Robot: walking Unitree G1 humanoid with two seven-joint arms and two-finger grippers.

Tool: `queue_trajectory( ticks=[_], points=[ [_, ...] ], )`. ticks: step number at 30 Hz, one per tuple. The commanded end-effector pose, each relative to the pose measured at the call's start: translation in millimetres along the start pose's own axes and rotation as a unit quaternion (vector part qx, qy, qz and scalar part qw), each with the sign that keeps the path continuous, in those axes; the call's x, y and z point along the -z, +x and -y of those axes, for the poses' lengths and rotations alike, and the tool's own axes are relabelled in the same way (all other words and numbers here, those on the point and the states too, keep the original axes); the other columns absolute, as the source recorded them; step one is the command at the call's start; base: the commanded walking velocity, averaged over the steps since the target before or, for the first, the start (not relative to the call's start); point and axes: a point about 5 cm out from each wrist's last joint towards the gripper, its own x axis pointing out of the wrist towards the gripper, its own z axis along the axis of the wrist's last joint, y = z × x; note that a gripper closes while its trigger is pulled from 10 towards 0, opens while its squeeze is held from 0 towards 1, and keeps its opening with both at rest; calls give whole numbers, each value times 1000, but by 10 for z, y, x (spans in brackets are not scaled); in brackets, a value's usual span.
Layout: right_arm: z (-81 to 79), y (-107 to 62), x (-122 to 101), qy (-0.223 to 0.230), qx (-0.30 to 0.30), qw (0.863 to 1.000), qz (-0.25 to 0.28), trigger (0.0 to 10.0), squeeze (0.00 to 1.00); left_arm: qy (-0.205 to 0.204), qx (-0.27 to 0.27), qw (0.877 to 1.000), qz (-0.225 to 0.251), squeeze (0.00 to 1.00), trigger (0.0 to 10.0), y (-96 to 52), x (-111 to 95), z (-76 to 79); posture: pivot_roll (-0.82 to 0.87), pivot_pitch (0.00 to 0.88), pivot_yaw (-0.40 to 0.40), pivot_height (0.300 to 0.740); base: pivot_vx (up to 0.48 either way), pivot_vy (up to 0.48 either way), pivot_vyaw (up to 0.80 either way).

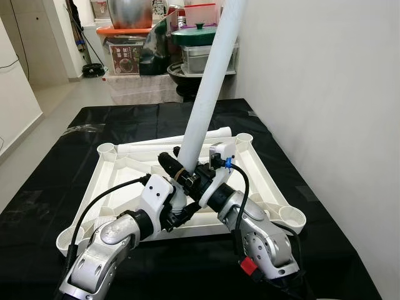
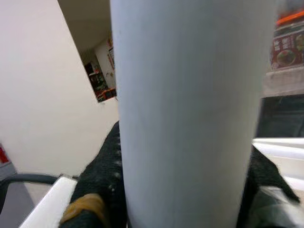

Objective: Building children table

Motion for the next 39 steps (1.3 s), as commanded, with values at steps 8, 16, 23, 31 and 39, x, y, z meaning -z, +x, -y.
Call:
queue_trajectory(
  ticks=[8,16,23,31,39],
  points=[
    [42,-10,-45,-12,-11,1000,-23,10000,0,38,14,999,2,0,10000,-80,-38,-71,14,0,12,740,0,0,0],
    [140,-6,-249,34,7,999,12,10000,0,44,6,999,-6,0,10000,-132,20,-133,10,0,12,740,0,0,0],
    [149,23,-345,58,4,998,21,10000,0,50,19,998,-20,0,10000,-155,98,-68,11,0,12,740,0,0,0],
    [154,22,-369,53,-5,998,14,8824,0,50,22,998,-26,0,10000,-165,141,-61,9,0,12,740,0,0,0],
    [73,10,-280,63,-23,998,-8,9059,0,53,21,998,-24,0,10000,-155,131,-75,10,0,10,740,0,0,0]
  ],
)
